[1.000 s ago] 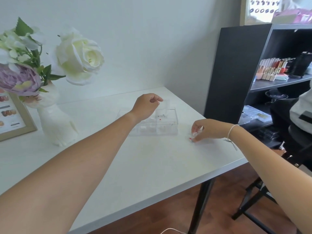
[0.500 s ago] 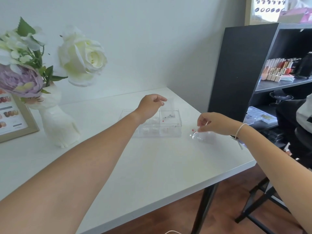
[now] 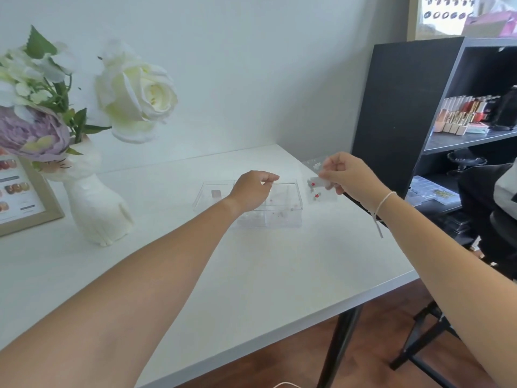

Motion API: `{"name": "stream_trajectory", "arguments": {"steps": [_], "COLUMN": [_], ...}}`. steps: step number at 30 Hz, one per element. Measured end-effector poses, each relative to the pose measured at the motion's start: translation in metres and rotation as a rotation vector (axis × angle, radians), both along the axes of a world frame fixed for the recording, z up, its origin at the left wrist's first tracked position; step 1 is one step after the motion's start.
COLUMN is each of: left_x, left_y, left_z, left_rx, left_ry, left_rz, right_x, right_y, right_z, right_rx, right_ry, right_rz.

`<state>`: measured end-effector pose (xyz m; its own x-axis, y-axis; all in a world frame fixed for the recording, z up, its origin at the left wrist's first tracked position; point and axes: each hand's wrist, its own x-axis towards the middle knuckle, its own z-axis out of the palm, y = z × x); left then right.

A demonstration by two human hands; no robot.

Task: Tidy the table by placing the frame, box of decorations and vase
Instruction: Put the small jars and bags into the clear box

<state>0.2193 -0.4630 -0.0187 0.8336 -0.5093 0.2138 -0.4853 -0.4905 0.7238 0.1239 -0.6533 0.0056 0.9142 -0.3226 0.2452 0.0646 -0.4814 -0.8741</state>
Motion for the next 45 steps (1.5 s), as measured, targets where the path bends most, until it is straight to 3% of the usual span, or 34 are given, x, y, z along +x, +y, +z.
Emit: {"name": "stream_trajectory", "arguments": {"steps": [7, 16, 22, 30, 45], "left_x": [-0.006, -0.01, -0.01, -0.019, -0.02], "left_y": [0.027, 0.088, 0.119, 0.123, 0.126], "left_z": [0.005, -0.012, -0.033, -0.048, -0.05], "left_rx": [-0.086, -0.247, -0.297, -0.337, -0.321], "left_ry": [-0.147, -0.285, -0.181, 0.008, 0.11], "left_rz": [0.057, 0.214, 0.328, 0.29, 0.27], "right_x": [0.012, 0.025, 0.033, 0.033, 0.03], "right_y": [0.023, 0.049, 0.061, 0.057, 0.062], "right_z": [0.006, 0.009, -0.007, -0.009, -0.035], "right_rx": [0.13, 0.095, 0.015, 0.038, -0.113], "right_ry": [-0.091, -0.086, -0.085, -0.119, -0.102], "right_rz": [-0.072, -0.083, -0.091, -0.128, -0.108]}}
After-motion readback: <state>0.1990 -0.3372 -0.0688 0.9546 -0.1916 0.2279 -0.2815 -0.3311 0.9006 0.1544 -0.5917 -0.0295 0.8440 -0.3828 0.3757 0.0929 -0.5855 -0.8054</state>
